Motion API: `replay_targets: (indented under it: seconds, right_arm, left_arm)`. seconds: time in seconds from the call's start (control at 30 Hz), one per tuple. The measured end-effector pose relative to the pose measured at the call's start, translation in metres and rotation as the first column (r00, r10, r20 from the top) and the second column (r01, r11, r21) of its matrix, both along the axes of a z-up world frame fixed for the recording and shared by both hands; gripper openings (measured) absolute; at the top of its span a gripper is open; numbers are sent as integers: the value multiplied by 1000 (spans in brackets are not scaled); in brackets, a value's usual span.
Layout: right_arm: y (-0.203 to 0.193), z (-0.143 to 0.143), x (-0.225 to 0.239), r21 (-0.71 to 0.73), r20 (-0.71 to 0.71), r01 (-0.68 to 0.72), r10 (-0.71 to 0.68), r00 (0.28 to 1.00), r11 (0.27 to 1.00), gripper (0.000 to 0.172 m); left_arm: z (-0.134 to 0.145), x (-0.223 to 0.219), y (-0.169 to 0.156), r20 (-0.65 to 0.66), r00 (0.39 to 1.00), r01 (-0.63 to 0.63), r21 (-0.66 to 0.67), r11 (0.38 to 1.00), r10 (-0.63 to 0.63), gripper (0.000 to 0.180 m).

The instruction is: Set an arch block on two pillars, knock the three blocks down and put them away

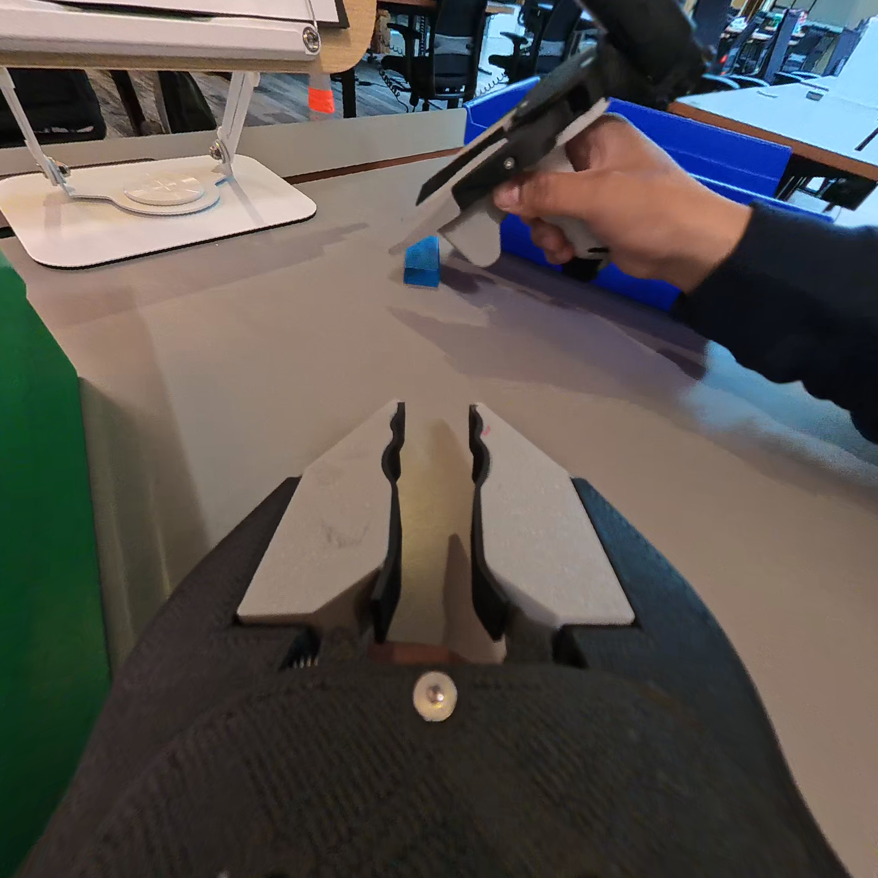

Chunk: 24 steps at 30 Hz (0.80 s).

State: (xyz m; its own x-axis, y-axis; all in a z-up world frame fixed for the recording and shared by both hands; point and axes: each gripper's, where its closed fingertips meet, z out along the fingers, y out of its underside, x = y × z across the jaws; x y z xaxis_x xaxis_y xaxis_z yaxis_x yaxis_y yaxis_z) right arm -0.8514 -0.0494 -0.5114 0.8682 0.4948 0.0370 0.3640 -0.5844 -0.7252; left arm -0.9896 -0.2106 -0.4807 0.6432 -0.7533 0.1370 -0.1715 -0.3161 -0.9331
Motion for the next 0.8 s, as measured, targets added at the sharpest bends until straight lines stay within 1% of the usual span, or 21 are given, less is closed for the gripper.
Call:
replay_targets:
  seconds: [0.07, 0.1, 0.13, 0.17, 0.2, 0.23, 0.27, 0.33, 0.43, 0.53, 0.63, 0.67, 0.7, 0.77, 0.8]
  right_arm:
    - [2, -14, 4, -71, 38, -6, 9, 999, 997, 93]
    - [0, -23, 4, -121, 50, -17, 23, 998, 993, 92]
    - [-6, -31, 1, -171, 49, -45, 54, 997, 984, 88]
    - [-13, -32, -3, -190, 39, -77, 86, 996, 979, 84]
    - [-22, -28, -10, -194, 11, -124, 129, 992, 973, 63]
    - [-28, -21, -18, -176, -31, -156, 153, 988, 972, 62]
    - [-30, -13, -20, -137, -46, -156, 151, 987, 978, 62]
    - [-34, -8, -18, -98, -18, -149, 148, 989, 984, 64]
    - [-48, -16, -21, -129, 4, -154, 156, 988, 980, 77]
    - [-59, -21, -36, -126, -33, -190, 188, 982, 974, 84]
    - [-52, -31, -33, -81, 71, -199, 205, 976, 977, 86]
    - [-49, -31, -33, -60, 77, -206, 210, 975, 977, 88]
    - [-47, -32, -34, -57, 64, -213, 217, 974, 975, 82]
    - [-44, -33, -35, -50, 26, -211, 212, 977, 976, 83]
    - [-43, -33, -37, -41, 1, -216, 216, 976, 976, 80]
  left_arm:
    - [0, 0, 0, 1, 1000, 2, 1, 1000, -2, 24]
    - [0, 1, -1, 2, 1000, 4, 1, 1000, -4, 24]
    - [0, 1, -1, 3, 1000, 5, 1, 1000, -5, 24]
    - [1, 1, -1, 5, 1000, 5, 1, 1000, -5, 24]
    - [1, 1, -1, 6, 1000, 5, 1, 1000, -5, 24]
    - [1, 1, -1, 7, 1000, 4, 1, 1000, -4, 24]
    - [1, 1, -1, 6, 1000, 4, 0, 1000, -4, 24]
    - [0, 1, -1, 2, 1000, 5, -1, 1000, -5, 24]
    - [1, 0, 0, 7, 1000, 0, -3, 1000, 0, 24]
    - [1, -1, 1, 20, 1000, -6, -11, 1000, 6, 24]
    - [1, -1, 1, 18, 1000, -7, -11, 1000, 7, 24]
    - [1, -1, 1, 17, 1000, -7, -10, 1000, 7, 24]
    - [1, -1, 1, 17, 1000, -6, -11, 1000, 6, 24]
    - [0, -1, 1, 17, 1000, -5, -12, 1000, 5, 24]
    - [0, 0, 1, 15, 1000, -4, -13, 1000, 4, 24]
